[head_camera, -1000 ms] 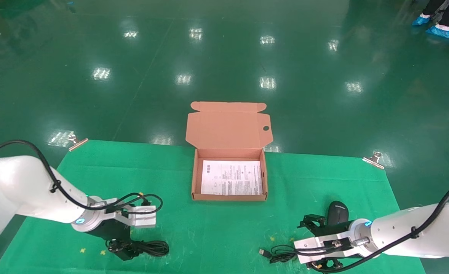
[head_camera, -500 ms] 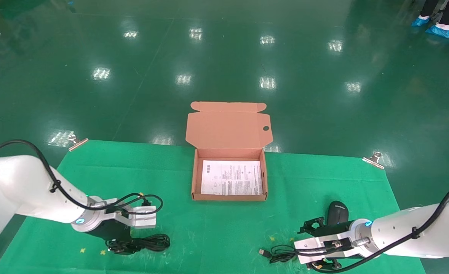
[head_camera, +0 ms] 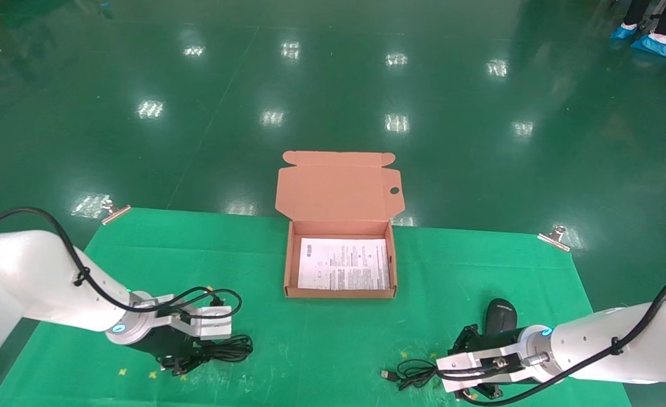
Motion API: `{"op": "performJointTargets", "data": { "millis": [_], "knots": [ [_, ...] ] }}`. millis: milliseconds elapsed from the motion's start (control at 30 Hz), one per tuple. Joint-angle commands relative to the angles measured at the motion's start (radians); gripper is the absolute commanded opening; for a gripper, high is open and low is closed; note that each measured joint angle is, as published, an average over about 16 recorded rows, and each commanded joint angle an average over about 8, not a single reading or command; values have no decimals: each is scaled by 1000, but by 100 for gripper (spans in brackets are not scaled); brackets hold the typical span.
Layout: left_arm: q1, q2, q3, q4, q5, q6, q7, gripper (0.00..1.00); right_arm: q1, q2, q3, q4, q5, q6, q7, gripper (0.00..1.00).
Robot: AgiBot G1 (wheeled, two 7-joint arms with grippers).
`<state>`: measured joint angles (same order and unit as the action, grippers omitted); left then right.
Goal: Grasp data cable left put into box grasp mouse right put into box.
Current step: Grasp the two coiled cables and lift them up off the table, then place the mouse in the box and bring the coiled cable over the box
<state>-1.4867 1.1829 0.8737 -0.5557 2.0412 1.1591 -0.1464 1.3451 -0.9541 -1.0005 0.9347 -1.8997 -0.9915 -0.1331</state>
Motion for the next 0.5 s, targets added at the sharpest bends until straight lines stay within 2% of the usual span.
{"op": "performJointTargets", "data": {
  "millis": [33, 500],
  "knots": [
    [0, 0, 0, 0, 0, 0, 0, 0, 0, 0, 0, 0, 0, 0, 0, 0],
    [-2, -2, 0, -4, 1, 0, 2, 0, 0, 1, 0, 1, -1, -1, 1, 0]
  ]
}}
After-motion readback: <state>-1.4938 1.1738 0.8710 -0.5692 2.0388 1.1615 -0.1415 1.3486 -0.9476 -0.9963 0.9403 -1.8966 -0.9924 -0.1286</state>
